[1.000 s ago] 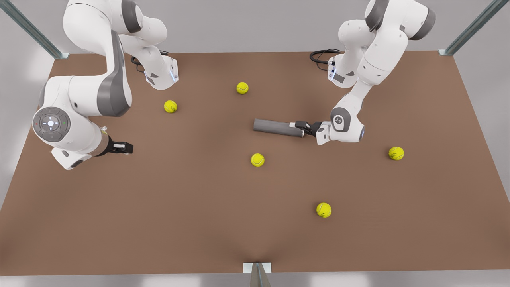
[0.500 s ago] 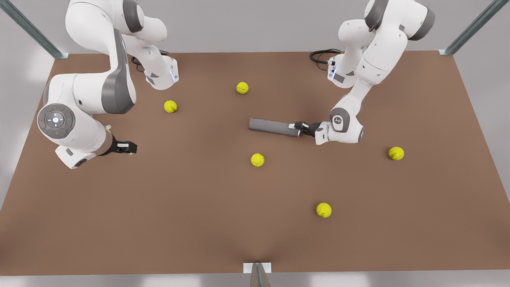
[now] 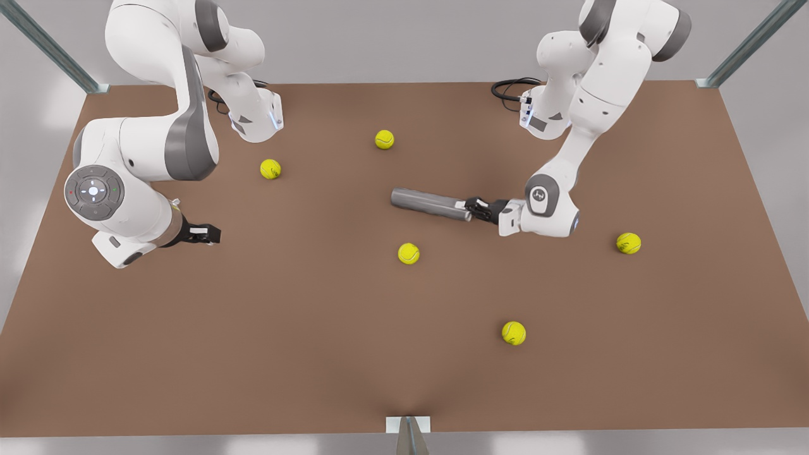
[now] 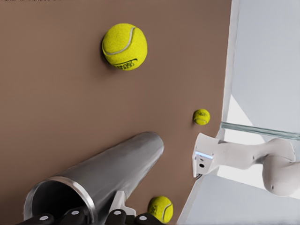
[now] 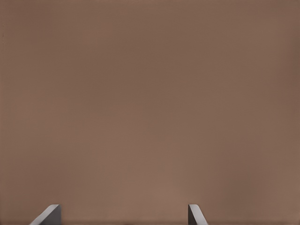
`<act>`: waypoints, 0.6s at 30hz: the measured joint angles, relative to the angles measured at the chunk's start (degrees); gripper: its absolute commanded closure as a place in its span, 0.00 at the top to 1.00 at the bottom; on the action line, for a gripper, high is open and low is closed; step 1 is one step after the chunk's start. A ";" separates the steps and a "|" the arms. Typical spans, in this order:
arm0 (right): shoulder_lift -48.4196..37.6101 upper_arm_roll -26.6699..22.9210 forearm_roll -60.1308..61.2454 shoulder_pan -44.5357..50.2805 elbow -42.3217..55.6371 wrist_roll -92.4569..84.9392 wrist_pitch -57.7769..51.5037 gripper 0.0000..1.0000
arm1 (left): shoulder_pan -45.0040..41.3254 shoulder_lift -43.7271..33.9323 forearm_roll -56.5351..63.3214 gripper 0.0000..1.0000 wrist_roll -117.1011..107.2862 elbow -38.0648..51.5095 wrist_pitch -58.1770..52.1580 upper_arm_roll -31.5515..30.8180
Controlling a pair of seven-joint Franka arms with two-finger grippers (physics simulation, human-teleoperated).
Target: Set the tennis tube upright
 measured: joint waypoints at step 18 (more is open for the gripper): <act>0.04 0.02 0.13 0.08 0.00 0.23 -0.04 1.00 | 0.42 -0.86 13.37 0.21 -8.03 12.39 -8.67 5.91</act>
